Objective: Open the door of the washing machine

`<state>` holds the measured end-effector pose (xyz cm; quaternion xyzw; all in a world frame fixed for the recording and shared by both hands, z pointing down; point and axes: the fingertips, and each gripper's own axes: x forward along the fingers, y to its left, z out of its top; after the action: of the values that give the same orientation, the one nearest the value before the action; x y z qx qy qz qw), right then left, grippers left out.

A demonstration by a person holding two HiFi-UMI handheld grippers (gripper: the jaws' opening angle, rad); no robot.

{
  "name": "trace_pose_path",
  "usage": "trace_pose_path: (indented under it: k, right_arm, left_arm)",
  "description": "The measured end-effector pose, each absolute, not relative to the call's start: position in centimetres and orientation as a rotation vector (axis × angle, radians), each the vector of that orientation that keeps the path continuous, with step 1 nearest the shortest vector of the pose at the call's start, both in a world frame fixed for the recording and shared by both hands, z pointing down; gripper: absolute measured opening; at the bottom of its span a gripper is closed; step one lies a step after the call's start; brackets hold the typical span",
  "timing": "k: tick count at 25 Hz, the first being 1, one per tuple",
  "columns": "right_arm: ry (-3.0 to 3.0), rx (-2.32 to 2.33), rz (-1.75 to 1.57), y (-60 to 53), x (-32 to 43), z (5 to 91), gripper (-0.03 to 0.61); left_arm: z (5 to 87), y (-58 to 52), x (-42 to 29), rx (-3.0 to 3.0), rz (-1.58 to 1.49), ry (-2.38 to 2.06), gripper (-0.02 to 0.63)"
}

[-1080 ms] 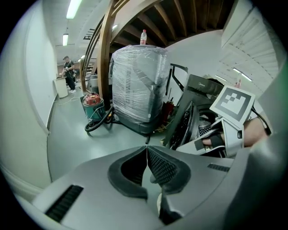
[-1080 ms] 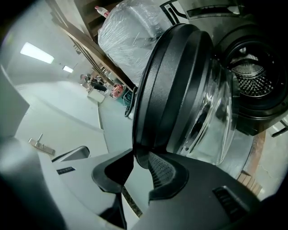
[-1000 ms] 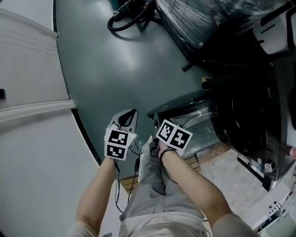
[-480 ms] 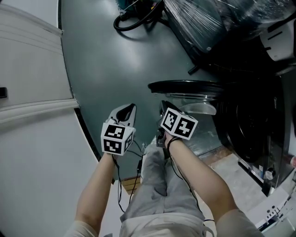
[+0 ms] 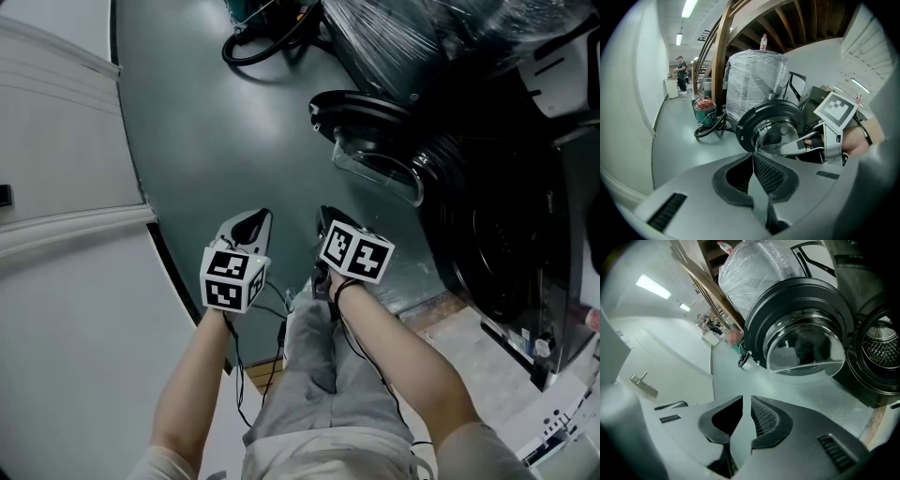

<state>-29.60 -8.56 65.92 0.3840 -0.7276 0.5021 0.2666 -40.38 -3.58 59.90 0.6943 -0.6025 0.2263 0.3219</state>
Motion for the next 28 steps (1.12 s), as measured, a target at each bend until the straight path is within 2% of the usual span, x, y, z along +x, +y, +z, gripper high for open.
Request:
trace_pose_path:
  k: [15, 28]
  right_arm:
    - [-2.098, 1.080, 1.228, -10.8, -25.2, 56.3, 0.078]
    - [-2.141, 1.210, 1.141, -10.2, -15.7, 46.0, 0.074]
  left_arm:
    - [52.2, -6.4, -36.8, 1.967, 0.614, -1.535, 0.021]
    - [43.0, -9.2, -26.7, 2.165, 0.599, -1.385, 0.021]
